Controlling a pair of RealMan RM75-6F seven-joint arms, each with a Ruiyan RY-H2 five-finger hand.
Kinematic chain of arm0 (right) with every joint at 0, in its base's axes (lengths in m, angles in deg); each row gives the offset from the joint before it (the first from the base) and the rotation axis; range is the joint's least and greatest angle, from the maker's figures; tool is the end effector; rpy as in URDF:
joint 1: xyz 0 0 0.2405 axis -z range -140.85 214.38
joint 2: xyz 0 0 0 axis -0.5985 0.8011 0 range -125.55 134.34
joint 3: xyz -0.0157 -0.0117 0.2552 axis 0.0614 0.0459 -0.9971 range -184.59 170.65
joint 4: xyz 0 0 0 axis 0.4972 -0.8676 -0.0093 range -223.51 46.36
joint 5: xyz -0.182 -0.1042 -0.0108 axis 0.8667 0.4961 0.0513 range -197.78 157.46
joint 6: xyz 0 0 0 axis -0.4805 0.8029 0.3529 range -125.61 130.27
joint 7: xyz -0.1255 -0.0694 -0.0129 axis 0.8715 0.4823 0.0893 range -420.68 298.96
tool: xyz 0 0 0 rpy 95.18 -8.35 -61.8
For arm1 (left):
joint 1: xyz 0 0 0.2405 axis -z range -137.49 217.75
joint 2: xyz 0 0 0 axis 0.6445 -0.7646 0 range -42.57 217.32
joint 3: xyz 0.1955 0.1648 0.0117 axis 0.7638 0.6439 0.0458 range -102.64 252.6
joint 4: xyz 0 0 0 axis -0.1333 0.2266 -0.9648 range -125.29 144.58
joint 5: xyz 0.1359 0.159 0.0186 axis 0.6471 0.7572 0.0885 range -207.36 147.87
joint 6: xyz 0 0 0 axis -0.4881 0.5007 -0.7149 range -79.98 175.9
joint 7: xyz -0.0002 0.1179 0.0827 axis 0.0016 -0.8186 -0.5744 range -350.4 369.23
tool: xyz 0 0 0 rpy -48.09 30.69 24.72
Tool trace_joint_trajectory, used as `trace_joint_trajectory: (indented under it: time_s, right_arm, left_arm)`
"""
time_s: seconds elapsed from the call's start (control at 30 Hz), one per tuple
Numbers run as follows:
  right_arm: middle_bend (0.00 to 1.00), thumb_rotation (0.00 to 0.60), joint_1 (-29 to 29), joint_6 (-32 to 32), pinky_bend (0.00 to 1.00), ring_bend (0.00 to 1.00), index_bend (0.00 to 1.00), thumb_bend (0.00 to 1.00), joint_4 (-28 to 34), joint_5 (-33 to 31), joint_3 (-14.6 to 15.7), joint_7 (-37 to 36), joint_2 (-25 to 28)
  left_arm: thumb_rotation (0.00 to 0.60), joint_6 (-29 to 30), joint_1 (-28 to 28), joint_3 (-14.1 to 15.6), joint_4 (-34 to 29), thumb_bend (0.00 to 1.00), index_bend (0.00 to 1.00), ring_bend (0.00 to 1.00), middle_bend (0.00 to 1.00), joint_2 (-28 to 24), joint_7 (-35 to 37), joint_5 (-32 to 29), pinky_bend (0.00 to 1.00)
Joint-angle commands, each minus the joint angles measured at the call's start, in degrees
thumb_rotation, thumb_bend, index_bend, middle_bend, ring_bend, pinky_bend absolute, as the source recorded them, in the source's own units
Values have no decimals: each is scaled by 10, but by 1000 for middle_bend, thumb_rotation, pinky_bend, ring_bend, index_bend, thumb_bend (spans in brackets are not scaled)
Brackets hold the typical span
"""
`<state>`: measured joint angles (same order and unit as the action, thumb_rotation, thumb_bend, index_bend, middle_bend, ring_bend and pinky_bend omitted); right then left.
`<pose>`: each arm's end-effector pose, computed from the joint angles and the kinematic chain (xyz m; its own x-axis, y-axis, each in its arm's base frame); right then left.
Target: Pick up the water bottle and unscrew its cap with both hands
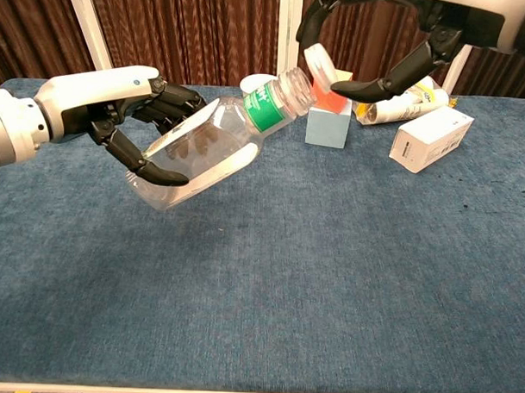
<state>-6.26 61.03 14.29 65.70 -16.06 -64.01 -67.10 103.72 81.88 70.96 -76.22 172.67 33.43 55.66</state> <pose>-0.0862 -0.3066 0.0609 0.2692 -0.2671 0.9253 -0.7683 -0.6389 0.0390 -0.1378 0.3089 -0.0156 0.0412 0.5309 0.8464 0.8851 -0.4125 0.2156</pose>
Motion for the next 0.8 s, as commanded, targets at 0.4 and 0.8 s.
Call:
trace_joint_trajectory:
  time_s: [0.4, 0.8]
  right_arm:
    - [222, 600, 14, -56, 0, 0, 549, 310, 7, -60, 24, 10, 52]
    - [222, 600, 11, -94, 0, 0, 548, 313, -28, -76, 41, 9, 28]
  left_arm:
    - [600, -41, -8, 16, 61, 337, 533, 426, 553, 24, -291, -90, 361]
    - [600, -44, -11, 9, 19, 229, 168, 138, 221, 22, -427, -173, 236]
